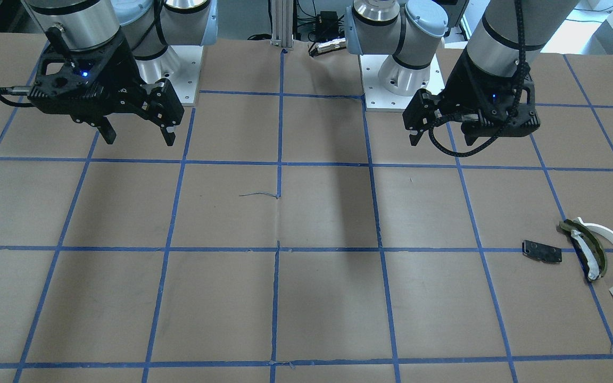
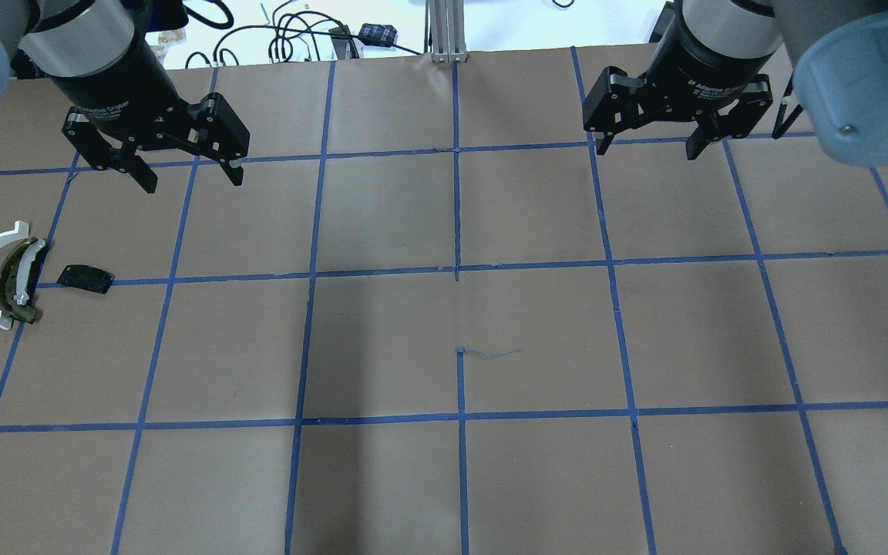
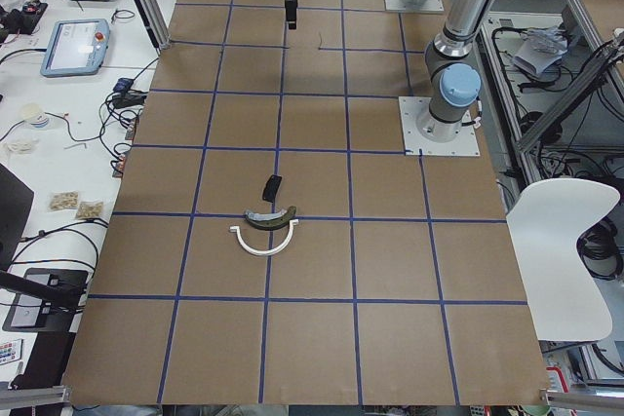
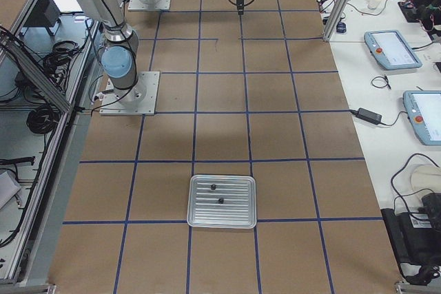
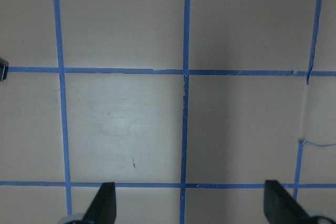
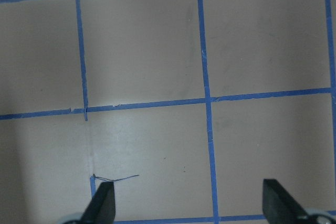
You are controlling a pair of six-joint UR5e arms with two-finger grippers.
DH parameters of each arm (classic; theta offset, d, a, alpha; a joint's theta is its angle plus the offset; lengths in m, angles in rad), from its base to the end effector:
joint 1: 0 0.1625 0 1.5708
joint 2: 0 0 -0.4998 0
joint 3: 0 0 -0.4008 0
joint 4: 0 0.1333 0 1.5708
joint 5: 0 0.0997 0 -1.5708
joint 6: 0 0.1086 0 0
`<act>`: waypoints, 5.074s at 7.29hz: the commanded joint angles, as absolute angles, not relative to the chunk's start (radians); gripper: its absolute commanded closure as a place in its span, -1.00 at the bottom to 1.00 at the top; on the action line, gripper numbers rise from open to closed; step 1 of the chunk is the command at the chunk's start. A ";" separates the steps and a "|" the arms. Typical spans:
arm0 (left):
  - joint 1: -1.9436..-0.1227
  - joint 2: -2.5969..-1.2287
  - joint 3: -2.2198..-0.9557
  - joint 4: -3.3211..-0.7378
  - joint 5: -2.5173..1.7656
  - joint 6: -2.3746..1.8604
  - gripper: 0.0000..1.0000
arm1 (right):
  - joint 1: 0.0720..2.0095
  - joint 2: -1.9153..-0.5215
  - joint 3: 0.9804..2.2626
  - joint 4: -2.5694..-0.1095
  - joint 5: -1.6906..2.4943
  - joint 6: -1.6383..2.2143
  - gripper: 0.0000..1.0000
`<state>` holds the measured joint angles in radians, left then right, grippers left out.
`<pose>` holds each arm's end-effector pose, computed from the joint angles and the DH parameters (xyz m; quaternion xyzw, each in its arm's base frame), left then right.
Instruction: Place bearing gear from tray to pile
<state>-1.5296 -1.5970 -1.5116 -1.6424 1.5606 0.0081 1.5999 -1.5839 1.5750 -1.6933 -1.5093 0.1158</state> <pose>-0.1133 -0.5142 0.5630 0.0166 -0.9997 -0.0192 0.0056 0.1547 -0.5030 0.5714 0.0412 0.9965 -0.0632 0.0353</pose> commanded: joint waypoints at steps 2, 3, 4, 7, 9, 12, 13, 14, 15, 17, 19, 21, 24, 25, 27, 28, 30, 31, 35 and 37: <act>-1.532 -1.577 -1.562 -1.591 1.562 0.020 -1.00 | 1.505 -1.588 1.548 -1.681 -1.499 0.065 -1.00; -1.532 -1.578 -1.552 -1.588 1.565 0.018 -1.00 | 1.474 -1.589 1.520 -1.610 -1.502 0.004 -1.00; -1.531 -1.585 -1.549 -1.574 1.574 0.029 -1.00 | 1.430 -1.586 1.485 -1.515 -1.502 -0.061 -1.00; -1.526 -1.583 -1.542 -1.572 1.563 0.032 -1.00 | 1.209 -1.589 1.433 -1.365 -1.572 -0.545 -1.00; -1.528 -1.575 -1.543 -1.572 1.571 0.032 -1.00 | 1.128 -1.588 1.433 -1.390 -1.664 -0.822 -0.93; -1.526 -1.577 -1.542 -1.572 1.571 0.032 -1.00 | 0.828 -1.557 1.448 -1.422 -1.655 -1.218 -0.93; -1.522 -1.577 -1.543 -1.572 1.562 0.032 -1.00 | 0.739 -1.507 1.448 -1.461 -1.652 -1.326 -0.94; -1.525 -1.577 -1.551 -1.572 1.569 0.032 -1.00 | 0.665 -1.447 1.450 -1.521 -1.655 -1.406 -0.93; -1.526 -1.574 -1.554 -1.572 1.569 0.032 -1.00 | 0.600 -1.365 1.453 -1.610 -1.664 -1.405 -0.89; -1.528 -1.575 -1.563 -1.572 1.563 0.032 -1.00 | 0.487 -1.181 1.457 -1.784 -1.649 -1.426 -0.85; -1.529 -1.574 -1.562 -1.572 1.571 0.032 -1.00 | 0.440 -1.030 1.444 -1.974 -1.602 -1.479 -0.85; -1.529 -1.574 -1.562 -1.572 1.574 0.032 -1.00 | 0.446 -0.927 1.453 -2.029 -1.527 -1.482 -0.81; -1.529 -1.574 -1.563 -1.572 1.574 0.032 -1.00 | 0.469 -0.897 1.454 -2.089 -1.534 -1.493 -0.69; -1.529 -1.574 -1.563 -1.572 1.574 0.032 -1.00 | 0.488 -0.900 1.454 -2.088 -1.539 -1.491 -0.68; -1.529 -1.571 -1.565 -1.572 1.574 0.032 -1.00 | 0.489 -0.897 1.456 -2.086 -1.540 -1.496 -0.62; -1.529 -1.569 -1.565 -1.572 1.574 0.032 -1.00 | 0.489 -0.896 1.459 -2.085 -1.542 -1.499 -0.51; -1.529 -1.566 -1.566 -1.572 1.574 0.032 -1.00 | 0.489 -0.894 1.459 -2.046 -1.555 -1.508 -0.33; -1.529 -1.566 -1.566 -1.572 1.574 0.032 -1.00 | 0.489 -0.896 1.459 -2.046 -1.557 -1.517 -0.10; -1.529 -1.563 -1.566 -1.572 1.572 0.032 -1.00 | 0.491 -0.903 1.453 -2.037 -1.589 -1.528 0.63; -1.529 -1.562 -1.568 -1.572 1.575 0.032 -1.00 | 0.559 -1.003 1.440 -1.914 -1.661 -1.502 0.66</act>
<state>-1.5293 -1.5629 -1.5660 -1.5723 1.5724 0.0322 0.5132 -0.9402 1.4469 -1.9991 -1.6158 -1.5213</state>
